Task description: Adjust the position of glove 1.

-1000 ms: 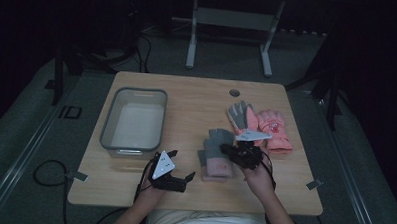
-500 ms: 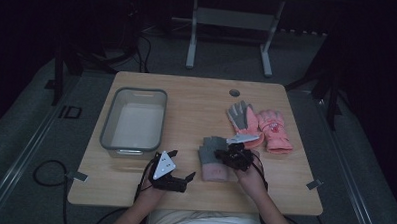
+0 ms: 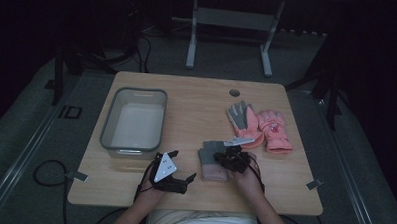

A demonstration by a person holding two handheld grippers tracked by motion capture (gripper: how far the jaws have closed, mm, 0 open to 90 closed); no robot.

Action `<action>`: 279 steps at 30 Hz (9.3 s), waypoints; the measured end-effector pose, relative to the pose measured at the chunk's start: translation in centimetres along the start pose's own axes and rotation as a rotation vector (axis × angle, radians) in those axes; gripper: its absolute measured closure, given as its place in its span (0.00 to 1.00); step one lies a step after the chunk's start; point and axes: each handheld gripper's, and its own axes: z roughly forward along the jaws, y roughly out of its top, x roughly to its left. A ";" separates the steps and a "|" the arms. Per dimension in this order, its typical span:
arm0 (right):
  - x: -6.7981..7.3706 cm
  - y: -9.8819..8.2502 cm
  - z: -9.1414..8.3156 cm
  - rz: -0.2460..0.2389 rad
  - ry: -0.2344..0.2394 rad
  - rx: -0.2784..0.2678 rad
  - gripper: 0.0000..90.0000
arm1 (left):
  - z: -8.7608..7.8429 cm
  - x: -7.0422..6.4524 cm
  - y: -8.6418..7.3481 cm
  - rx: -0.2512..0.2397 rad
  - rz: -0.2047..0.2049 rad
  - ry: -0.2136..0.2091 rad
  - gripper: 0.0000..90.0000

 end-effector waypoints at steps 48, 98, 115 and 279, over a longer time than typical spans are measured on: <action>-5.6 1.7 2.3 0.095 -0.060 0.026 0.42 | 6.6 -3.7 3.4 0.317 0.440 -0.342 0.35; -1.7 9.8 -0.6 0.004 0.106 -0.085 0.85 | 2.7 0.6 10.2 0.391 0.480 -0.224 0.80; 0.8 15.7 -1.2 -0.064 0.119 -0.145 0.85 | -0.2 3.8 13.3 0.397 0.513 -0.143 0.80; -15.6 8.7 0.3 -0.159 -0.146 0.034 0.66 | 1.8 0.2 3.5 0.293 0.076 -0.331 0.04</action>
